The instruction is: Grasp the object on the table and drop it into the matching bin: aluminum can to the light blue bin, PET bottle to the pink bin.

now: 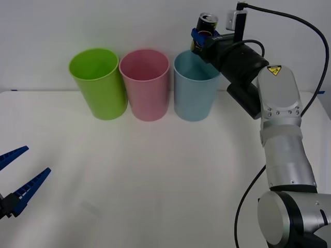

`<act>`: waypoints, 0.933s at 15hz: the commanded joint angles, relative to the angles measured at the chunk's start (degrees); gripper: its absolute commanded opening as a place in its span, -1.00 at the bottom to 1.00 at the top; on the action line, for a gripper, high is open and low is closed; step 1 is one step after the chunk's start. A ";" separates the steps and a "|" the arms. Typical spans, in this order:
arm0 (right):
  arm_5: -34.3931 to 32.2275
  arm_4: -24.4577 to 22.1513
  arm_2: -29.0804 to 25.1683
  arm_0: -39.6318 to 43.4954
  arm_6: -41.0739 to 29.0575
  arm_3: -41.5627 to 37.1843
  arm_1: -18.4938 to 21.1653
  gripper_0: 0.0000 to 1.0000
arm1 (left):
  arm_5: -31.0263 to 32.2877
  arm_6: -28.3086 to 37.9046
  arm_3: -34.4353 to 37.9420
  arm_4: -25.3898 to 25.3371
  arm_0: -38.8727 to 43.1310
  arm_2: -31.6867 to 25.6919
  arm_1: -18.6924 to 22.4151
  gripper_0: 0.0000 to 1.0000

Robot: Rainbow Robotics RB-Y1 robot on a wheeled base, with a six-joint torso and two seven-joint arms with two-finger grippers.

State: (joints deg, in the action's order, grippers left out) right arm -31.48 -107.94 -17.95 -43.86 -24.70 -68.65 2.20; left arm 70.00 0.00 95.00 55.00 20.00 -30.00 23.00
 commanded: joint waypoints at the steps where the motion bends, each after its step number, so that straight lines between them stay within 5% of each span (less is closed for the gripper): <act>1: -0.07 0.01 0.02 0.09 0.35 0.00 0.00 -1.00 | 0.00 0.00 0.00 0.00 0.00 0.00 0.00 1.00; 4: -0.07 0.10 0.02 0.00 0.44 0.00 0.00 -0.87 | 0.00 0.00 0.00 0.00 0.00 0.00 0.00 1.00; 5: -0.07 0.19 -0.16 0.00 0.62 -0.08 0.00 0.78 | 0.00 0.00 0.00 0.00 0.00 0.00 0.00 1.00; 6: -0.07 0.27 -0.16 0.00 0.62 0.00 0.00 1.00 | 0.00 0.00 0.00 0.00 0.00 0.00 0.00 1.00; 14: -0.86 1.86 2.04 6.42 1.14 -7.64 0.35 1.00 | 0.00 0.00 0.00 0.00 0.00 0.00 0.00 1.00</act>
State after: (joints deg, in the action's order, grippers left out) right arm -32.21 -106.42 -16.40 -38.47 -23.46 -75.18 2.41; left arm 70.00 0.00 95.00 55.00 20.00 -30.00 23.00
